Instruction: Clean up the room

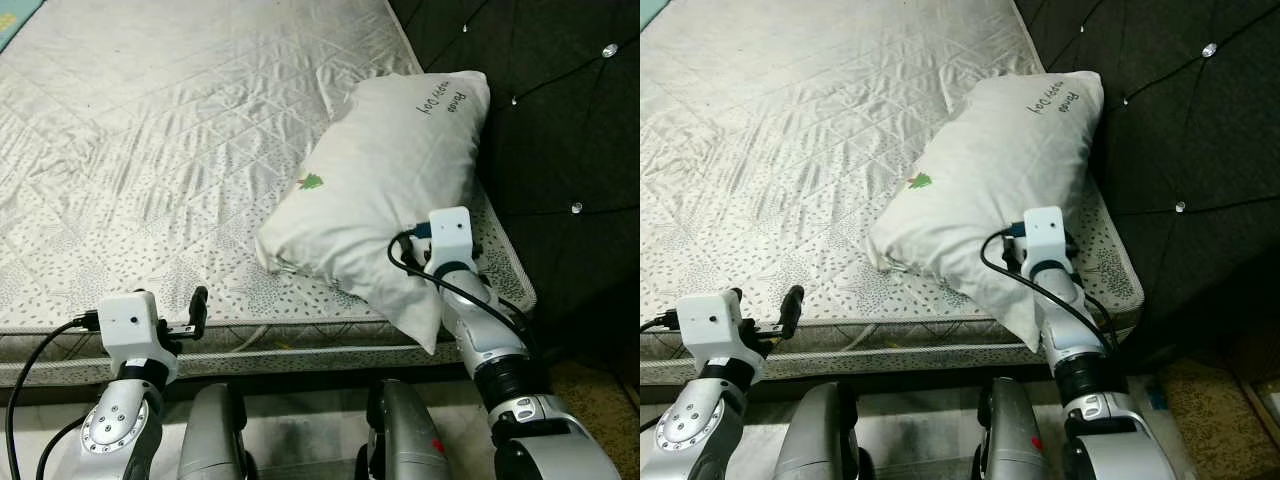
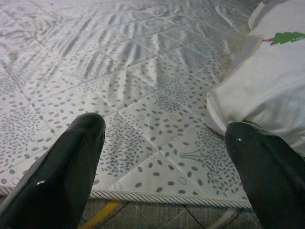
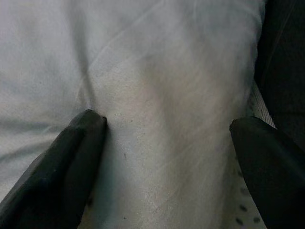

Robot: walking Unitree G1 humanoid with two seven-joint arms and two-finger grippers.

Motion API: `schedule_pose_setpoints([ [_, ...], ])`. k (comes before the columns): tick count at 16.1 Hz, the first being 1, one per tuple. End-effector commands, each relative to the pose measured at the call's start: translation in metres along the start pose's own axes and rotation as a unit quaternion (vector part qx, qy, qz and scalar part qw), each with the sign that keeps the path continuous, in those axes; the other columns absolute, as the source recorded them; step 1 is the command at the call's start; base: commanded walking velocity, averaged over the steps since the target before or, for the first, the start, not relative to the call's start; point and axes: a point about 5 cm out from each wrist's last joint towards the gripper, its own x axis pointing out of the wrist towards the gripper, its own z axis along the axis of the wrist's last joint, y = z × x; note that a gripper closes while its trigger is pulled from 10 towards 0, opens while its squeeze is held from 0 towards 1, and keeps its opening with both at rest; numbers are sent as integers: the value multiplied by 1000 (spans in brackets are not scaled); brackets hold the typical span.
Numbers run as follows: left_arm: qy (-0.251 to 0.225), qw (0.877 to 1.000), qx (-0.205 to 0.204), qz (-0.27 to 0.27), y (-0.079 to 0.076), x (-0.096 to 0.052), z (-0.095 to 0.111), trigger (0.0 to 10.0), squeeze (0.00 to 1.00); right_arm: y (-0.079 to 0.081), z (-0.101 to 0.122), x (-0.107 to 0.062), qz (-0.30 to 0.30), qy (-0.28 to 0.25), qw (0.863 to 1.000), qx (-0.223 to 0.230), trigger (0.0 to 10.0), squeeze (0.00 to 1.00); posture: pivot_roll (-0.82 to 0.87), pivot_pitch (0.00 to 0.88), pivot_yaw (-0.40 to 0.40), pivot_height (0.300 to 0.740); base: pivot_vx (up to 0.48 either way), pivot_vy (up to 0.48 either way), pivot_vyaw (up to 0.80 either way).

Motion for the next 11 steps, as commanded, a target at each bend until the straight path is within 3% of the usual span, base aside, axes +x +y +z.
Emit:
schedule_pose_setpoints([
  [1,2,1000,10,-1,1,-2,2,10000,0,-12,-22,-5,-27,41,999,3,10000,0,-11,213,-31,586,0,0,0],
  [3,3,1000,11,-3,1,-2,3,10000,0,-21,-35,-11,-49,57,997,3,10000,0,-13,208,-26,586,0,0,0],
  [6,8,1000,14,-8,1,-1,2,10000,0,-41,-53,-22,-75,77,993,46,10000,0,-20,197,-21,586,0,0,0],
  [11,11,1000,13,-13,0,0,2,10000,0,-35,-69,-39,-31,113,989,85,10000,0,-31,194,-19,586,0,0,0],
])
